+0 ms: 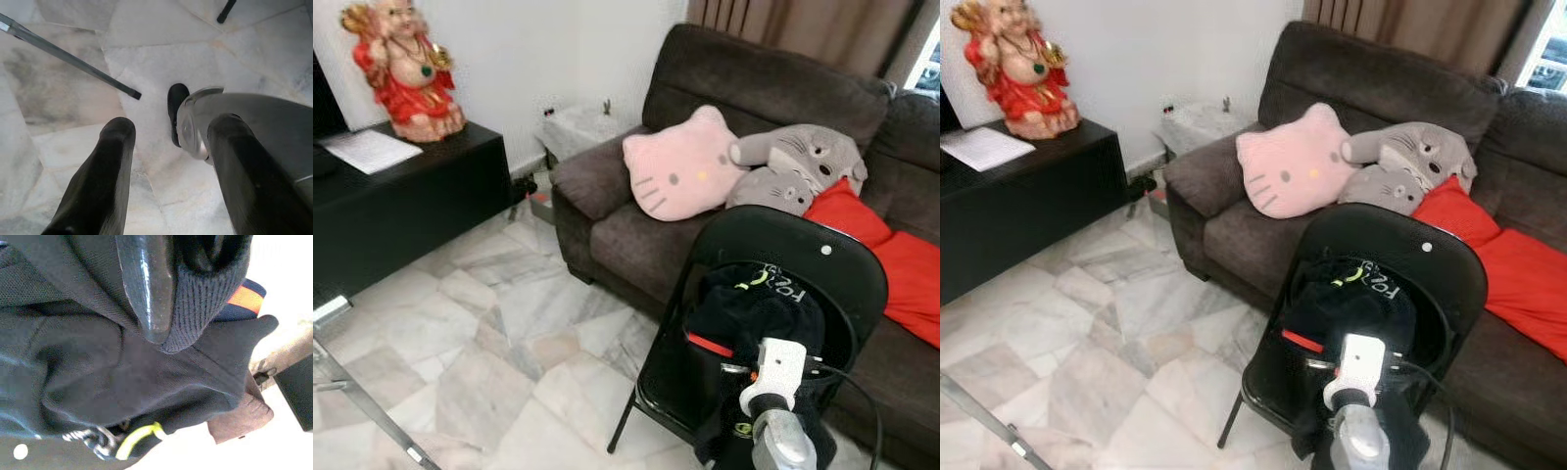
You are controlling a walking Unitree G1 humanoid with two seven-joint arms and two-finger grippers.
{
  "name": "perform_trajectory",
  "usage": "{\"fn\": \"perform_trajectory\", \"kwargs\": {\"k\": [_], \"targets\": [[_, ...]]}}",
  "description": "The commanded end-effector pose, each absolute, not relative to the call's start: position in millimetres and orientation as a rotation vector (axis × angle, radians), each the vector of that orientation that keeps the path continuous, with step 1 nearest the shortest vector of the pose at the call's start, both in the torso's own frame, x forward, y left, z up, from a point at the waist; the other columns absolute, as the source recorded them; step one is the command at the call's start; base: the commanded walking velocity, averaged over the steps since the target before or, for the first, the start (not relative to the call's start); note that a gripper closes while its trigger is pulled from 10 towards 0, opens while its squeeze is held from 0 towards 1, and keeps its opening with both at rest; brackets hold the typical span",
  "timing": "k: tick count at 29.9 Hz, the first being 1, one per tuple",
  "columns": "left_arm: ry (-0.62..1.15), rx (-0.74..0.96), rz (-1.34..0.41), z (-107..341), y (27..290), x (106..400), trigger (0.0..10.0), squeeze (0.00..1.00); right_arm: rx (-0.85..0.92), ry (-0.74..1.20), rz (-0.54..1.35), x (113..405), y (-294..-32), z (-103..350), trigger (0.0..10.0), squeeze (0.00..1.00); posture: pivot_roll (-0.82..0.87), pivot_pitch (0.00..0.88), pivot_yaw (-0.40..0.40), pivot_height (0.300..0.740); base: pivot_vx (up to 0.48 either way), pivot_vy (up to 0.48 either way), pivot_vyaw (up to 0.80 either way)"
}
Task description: Hang hanger
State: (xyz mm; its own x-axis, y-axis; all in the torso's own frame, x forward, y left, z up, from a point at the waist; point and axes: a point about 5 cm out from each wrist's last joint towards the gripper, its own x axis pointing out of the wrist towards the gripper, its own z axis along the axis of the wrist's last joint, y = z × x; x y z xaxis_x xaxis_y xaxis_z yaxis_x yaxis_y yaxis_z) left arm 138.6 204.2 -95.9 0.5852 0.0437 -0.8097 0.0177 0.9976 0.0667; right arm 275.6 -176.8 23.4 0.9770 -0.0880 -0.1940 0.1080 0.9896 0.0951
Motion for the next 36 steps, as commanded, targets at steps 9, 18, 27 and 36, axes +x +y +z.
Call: {"fn": "perform_trajectory", "kwargs": {"k": [9,18,27,36], "targets": [[0.977,0.08,-0.001,-99.1,202.5,131.3,10.0,0.0,0.178,0.187,-0.396,239.6,-214.2,13.2,10.0,0.0,-0.02,0.0,-0.051,0.74,0.0,0.0,0.0],[0.977,0.075,-0.006,-99.1,202.3,131.3,10.0,0.0,0.203,0.175,-0.446,238.3,-218.0,14.3,10.0,0.0,-0.01,0.0,-0.05,0.74,-0.062,0.0,0.0],[0.978,0.071,-0.007,-99.0,202.7,131.3,10.0,0.0,0.183,0.161,-0.412,242.2,-211.3,18.9,10.0,0.0,-0.01,0.0,-0.047,0.74,-0.339,0.0,0.0],[0.977,0.072,-0.006,-98.9,202.9,131.8,10.0,0.0,0.19,0.161,-0.349,249.2,-202.6,20.1,10.0,0.0,-0.01,0.0,-0.047,0.74,-0.333,0.0,0.0]]}}
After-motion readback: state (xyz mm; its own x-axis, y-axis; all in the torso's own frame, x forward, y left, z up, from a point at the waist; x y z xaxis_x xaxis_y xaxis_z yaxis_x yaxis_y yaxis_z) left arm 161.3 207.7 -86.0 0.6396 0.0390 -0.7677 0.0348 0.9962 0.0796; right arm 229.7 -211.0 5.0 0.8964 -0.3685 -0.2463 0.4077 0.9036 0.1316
